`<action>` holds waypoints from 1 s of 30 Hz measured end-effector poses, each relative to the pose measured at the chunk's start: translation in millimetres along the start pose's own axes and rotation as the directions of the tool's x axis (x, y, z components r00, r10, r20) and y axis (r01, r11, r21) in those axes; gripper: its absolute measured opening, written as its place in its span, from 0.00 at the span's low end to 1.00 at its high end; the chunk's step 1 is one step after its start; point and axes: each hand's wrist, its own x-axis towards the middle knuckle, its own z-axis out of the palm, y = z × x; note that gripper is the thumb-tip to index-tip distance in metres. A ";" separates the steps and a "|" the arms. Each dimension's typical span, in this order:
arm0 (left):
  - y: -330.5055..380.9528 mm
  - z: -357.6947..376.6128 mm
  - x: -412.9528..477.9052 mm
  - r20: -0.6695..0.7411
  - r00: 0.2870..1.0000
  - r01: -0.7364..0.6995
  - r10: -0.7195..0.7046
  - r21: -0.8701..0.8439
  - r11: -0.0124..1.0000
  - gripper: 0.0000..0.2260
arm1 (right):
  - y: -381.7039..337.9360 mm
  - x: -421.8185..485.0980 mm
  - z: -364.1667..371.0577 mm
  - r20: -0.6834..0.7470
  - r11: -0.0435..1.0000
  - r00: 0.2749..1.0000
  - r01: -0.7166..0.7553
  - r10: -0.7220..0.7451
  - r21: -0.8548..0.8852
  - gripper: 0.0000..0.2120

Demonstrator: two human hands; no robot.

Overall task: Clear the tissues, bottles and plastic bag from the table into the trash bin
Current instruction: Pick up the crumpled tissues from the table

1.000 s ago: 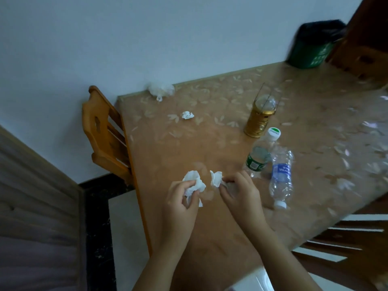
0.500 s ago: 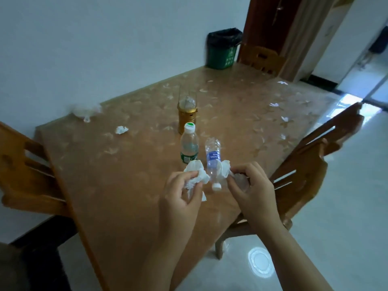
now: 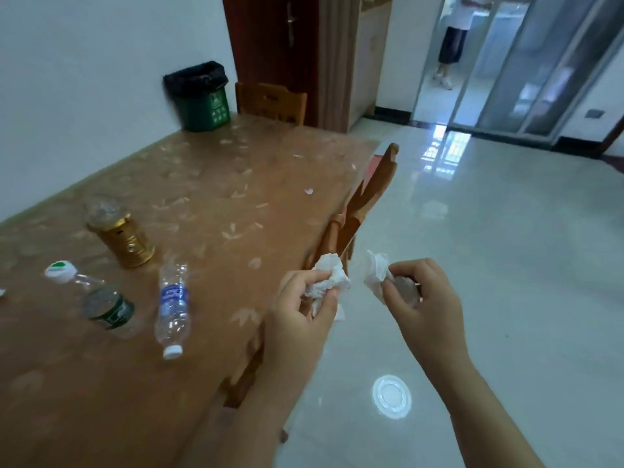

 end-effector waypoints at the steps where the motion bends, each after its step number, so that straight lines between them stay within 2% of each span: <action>1: 8.4 25.3 3.6 0.023 1.000 0.017 -0.017 -0.025 1.000 0.09 | 15.8 9.0 -17.7 -0.022 1.000 1.000 -0.001 0.001 -0.009 0.11; 5: 31.4 94.5 13.0 0.105 0.994 0.043 -0.036 -0.062 0.997 0.13 | 61.2 35.1 -63.1 -0.077 1.000 0.997 -0.011 0.012 0.011 0.10; 8: 41.5 136.6 21.6 0.170 0.984 0.059 -0.049 -0.058 0.997 0.12 | 93.6 49.8 -88.7 -0.118 0.999 0.992 -0.049 0.050 0.012 0.08; 18: 35.0 271.7 91.7 0.320 0.946 0.110 -0.051 -0.170 0.979 0.11 | 192.2 123.8 -133.0 -0.213 0.979 0.960 -0.196 0.180 -0.055 0.12; 23: 18.5 347.8 166.5 0.326 0.945 0.087 -0.011 -0.220 0.972 0.09 | 246.6 208.6 -135.0 -0.228 0.973 0.956 -0.210 0.184 -0.096 0.10; 26: 14.3 390.4 225.0 0.330 0.943 0.142 -0.050 -0.261 0.955 0.09 | 268.9 277.5 -133.7 -0.223 0.975 0.962 -0.188 0.158 -0.121 0.05; 30: 15.5 437.0 296.4 0.320 0.947 0.100 -0.005 -0.282 0.954 0.07 | 297.3 362.2 -132.8 -0.251 0.978 0.959 -0.166 0.131 -0.123 0.10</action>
